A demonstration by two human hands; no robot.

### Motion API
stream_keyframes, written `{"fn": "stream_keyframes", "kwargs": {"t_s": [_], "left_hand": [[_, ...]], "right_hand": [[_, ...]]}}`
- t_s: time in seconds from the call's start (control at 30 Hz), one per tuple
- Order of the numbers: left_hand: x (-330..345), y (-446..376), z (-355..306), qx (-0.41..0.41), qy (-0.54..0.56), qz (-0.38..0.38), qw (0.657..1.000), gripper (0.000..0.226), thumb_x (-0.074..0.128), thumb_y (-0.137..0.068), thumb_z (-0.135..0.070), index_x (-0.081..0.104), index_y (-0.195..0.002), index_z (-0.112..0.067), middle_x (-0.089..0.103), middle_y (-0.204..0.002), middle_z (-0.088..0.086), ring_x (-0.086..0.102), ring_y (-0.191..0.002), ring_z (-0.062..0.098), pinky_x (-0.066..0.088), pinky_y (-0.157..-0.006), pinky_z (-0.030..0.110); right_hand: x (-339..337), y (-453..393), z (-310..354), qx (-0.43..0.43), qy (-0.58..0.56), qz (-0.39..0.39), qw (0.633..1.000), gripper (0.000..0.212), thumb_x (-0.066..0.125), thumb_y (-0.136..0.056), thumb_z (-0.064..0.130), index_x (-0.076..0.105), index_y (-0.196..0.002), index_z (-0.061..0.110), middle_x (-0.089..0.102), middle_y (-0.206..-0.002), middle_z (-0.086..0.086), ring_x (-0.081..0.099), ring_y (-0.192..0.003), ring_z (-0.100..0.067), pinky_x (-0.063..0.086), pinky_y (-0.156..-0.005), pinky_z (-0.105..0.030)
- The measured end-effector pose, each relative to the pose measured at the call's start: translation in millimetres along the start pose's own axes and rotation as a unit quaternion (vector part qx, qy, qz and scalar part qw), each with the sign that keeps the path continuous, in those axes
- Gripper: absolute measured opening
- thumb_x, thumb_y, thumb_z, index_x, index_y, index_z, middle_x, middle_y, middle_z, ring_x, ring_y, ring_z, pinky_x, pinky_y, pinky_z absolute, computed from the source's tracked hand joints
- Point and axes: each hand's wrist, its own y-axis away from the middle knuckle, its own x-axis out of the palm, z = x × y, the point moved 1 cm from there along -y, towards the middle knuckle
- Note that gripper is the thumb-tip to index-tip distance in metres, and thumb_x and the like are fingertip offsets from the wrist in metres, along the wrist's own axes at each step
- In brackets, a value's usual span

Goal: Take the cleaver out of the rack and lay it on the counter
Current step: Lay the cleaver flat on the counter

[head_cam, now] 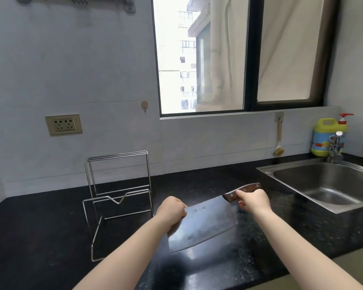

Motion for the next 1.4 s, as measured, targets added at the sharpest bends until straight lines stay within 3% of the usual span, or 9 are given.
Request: {"fn": "stream_keyframes", "kwargs": {"t_s": [0.1,0.17,0.3,0.37,0.47,0.63,0.77,1.0,1.4], "left_hand": [[9,-6,8,-0.001,-0.021,0.005,1.0,0.025,0.052,-0.074,0.001,0.071,-0.089,-0.004,0.071,-0.102,0.016,0.062,-0.093,0.029,0.043,-0.071,0.028],[13,-7,12,-0.005,-0.041,0.014,0.999,0.025,0.053,-0.076,-0.001,0.07,-0.094,-0.002,0.071,-0.103,0.015,0.062,-0.1,0.029,0.039,-0.067,0.024],[19,-10,22,-0.022,-0.107,0.042,0.993,0.009,0.05,-0.077,-0.005,0.058,-0.078,-0.007,0.055,-0.069,0.005,0.052,-0.082,0.024,0.037,-0.061,0.028],[21,-11,26,-0.035,-0.123,0.046,0.991,0.008,0.049,-0.077,-0.006,0.055,-0.074,-0.011,0.048,-0.065,-0.001,0.049,-0.08,0.022,0.037,-0.065,0.026],[23,-15,33,-0.063,-0.081,0.046,0.994,0.017,0.049,-0.077,-0.005,0.054,-0.063,-0.014,0.05,-0.066,-0.002,0.051,-0.079,0.022,0.048,-0.076,0.031],[27,-17,40,-0.051,-0.082,0.03,0.995,0.015,0.049,-0.064,-0.004,0.056,-0.068,-0.017,0.054,-0.076,0.008,0.044,-0.071,0.023,0.032,-0.064,0.028],[28,-18,44,-0.037,-0.082,0.021,0.996,0.021,0.05,-0.068,-0.006,0.068,-0.072,-0.017,0.067,-0.08,0.007,0.057,-0.073,0.023,0.038,-0.06,0.024],[35,-17,51,0.015,-0.178,-0.011,0.984,0.03,0.052,-0.067,-0.019,0.066,-0.094,-0.022,0.068,-0.107,-0.001,0.058,-0.103,0.021,0.044,-0.089,0.031],[36,-7,59,0.013,-0.154,-0.065,0.986,0.036,0.053,-0.073,-0.026,0.058,-0.108,-0.02,0.064,-0.113,0.001,0.042,-0.116,0.024,0.039,-0.095,0.034]], "right_hand": [[3,3,-8,-0.013,0.065,-0.041,0.997,0.068,0.075,-0.068,0.014,0.041,-0.121,-0.013,0.056,-0.122,-0.03,0.057,-0.11,-0.042,0.048,-0.096,-0.045],[4,5,-13,-0.018,0.109,-0.042,0.993,0.066,0.073,-0.07,0.011,0.037,-0.121,-0.011,0.052,-0.127,-0.031,0.052,-0.116,-0.041,0.043,-0.093,-0.039],[10,10,-21,-0.017,0.239,0.015,0.971,0.059,0.065,-0.075,0.021,0.043,-0.125,-0.002,0.045,-0.131,-0.028,0.049,-0.115,-0.041,0.041,-0.094,-0.036],[13,14,-26,-0.026,0.31,0.044,0.949,0.057,0.06,-0.078,0.025,0.043,-0.13,0.007,0.039,-0.134,-0.025,0.046,-0.118,-0.04,0.038,-0.099,-0.037],[18,15,-35,-0.071,0.386,0.063,0.918,0.054,0.054,-0.081,0.023,0.044,-0.134,0.018,0.034,-0.141,-0.018,0.034,-0.128,-0.037,0.034,-0.105,-0.04],[21,13,-42,-0.139,0.445,0.086,0.88,0.047,0.046,-0.086,0.021,0.045,-0.133,0.022,0.033,-0.151,-0.005,0.024,-0.138,-0.026,0.03,-0.109,-0.039],[19,9,-47,-0.158,0.461,0.085,0.869,0.046,0.047,-0.088,0.03,0.044,-0.134,0.022,0.037,-0.148,-0.003,0.028,-0.137,-0.025,0.032,-0.107,-0.038],[21,8,-52,-0.18,0.499,0.062,0.846,0.043,0.045,-0.089,0.034,0.047,-0.13,0.024,0.043,-0.143,-0.002,0.035,-0.132,-0.024,0.038,-0.101,-0.037],[22,15,-54,-0.174,0.532,0.097,0.823,0.054,0.041,-0.091,0.034,0.029,-0.142,0.021,0.018,-0.157,-0.007,0.015,-0.143,-0.028,0.025,-0.114,-0.04]]}}
